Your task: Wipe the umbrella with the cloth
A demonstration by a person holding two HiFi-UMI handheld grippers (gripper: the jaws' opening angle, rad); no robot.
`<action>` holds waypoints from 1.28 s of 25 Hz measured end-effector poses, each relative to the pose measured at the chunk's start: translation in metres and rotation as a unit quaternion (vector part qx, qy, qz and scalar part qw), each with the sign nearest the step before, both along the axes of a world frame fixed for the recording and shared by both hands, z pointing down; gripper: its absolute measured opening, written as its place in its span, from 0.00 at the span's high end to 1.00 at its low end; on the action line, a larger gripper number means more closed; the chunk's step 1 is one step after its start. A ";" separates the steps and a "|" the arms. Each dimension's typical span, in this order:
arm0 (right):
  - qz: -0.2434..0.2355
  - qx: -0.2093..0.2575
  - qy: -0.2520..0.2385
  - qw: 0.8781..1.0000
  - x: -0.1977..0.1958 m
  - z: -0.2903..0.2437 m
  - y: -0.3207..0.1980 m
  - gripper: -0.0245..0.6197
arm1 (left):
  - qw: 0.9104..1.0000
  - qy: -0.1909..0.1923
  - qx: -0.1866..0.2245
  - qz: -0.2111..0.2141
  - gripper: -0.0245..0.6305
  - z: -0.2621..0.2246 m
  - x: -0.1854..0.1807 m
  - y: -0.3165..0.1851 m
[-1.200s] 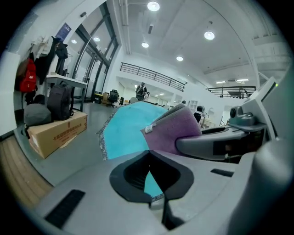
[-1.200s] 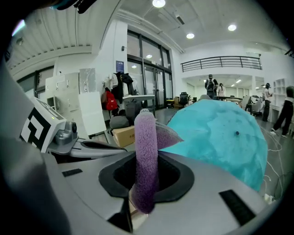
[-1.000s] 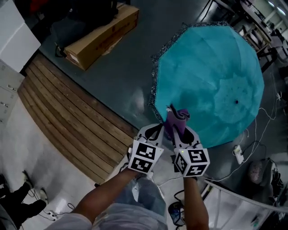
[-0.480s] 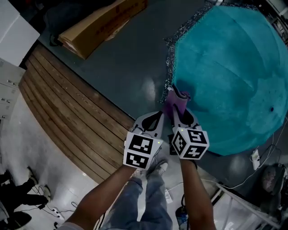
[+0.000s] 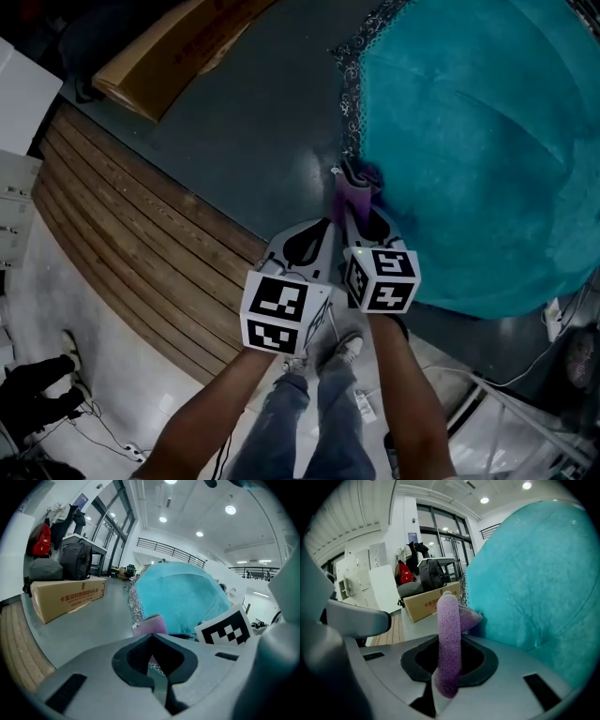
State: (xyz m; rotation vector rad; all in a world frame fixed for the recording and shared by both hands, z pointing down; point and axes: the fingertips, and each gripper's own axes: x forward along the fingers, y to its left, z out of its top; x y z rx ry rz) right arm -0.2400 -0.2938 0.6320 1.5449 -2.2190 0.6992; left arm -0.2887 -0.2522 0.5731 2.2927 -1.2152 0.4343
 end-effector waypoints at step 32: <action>0.014 0.019 0.071 0.997 0.090 -0.123 0.004 0.84 | 0.999 0.035 0.002 0.042 0.95 -0.061 0.065 -0.002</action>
